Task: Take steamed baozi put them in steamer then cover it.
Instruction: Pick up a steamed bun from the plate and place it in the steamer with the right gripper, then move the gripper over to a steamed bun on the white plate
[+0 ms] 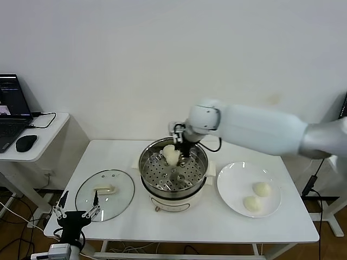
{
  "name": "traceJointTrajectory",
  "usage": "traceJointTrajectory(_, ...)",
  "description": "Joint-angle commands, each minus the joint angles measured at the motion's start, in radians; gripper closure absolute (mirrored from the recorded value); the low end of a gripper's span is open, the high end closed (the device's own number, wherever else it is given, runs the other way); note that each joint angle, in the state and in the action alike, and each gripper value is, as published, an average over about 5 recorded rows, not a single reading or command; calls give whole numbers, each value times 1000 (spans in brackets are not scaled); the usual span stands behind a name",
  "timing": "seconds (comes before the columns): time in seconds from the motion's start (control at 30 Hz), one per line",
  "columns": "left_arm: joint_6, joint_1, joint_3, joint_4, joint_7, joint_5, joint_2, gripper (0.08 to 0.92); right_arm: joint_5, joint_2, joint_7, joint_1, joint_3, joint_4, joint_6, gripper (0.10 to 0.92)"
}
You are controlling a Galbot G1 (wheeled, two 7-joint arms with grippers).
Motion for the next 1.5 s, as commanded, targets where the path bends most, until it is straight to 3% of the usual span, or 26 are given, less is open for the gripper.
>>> traceJointTrajectory(0.03, 0, -2, -3, 2, 0, 0, 0, 177, 21, 157, 43, -77, 9, -133, -33, 408)
traceJointTrajectory(0.57, -3, -3, -7, 4, -1, -2, 0, 177, -9, 199, 59, -115, 26, -216, -27, 404)
traceJointTrajectory(0.67, -3, -1, -7, 2, -1, -2, -1, 177, -11, 187, 53, -106, 28, -202, -28, 369)
traceJointTrajectory(0.8, -3, 1, -10, 0, -2, -2, -2, 177, -17, 133, -2, -36, 25, -139, -19, 264)
traceJointTrajectory(0.9, -3, 3, -12, -3, -2, -2, 0, 177, -24, 65, -77, 54, 15, -76, 7, 215)
traceJointTrajectory(1.1, -3, 8, -10, -10, -1, -2, 8, 177, -97, -162, -233, 189, -29, 87, 122, 203)
traceJointTrajectory(1.3, -3, 13, -7, -8, -1, -1, 21, 177, -206, -441, -310, 246, -62, 267, 213, 203)
traceJointTrajectory(1.5, -3, 13, 3, -13, 0, 6, 24, 177, -355, -684, -346, 196, -39, 352, 286, 203)
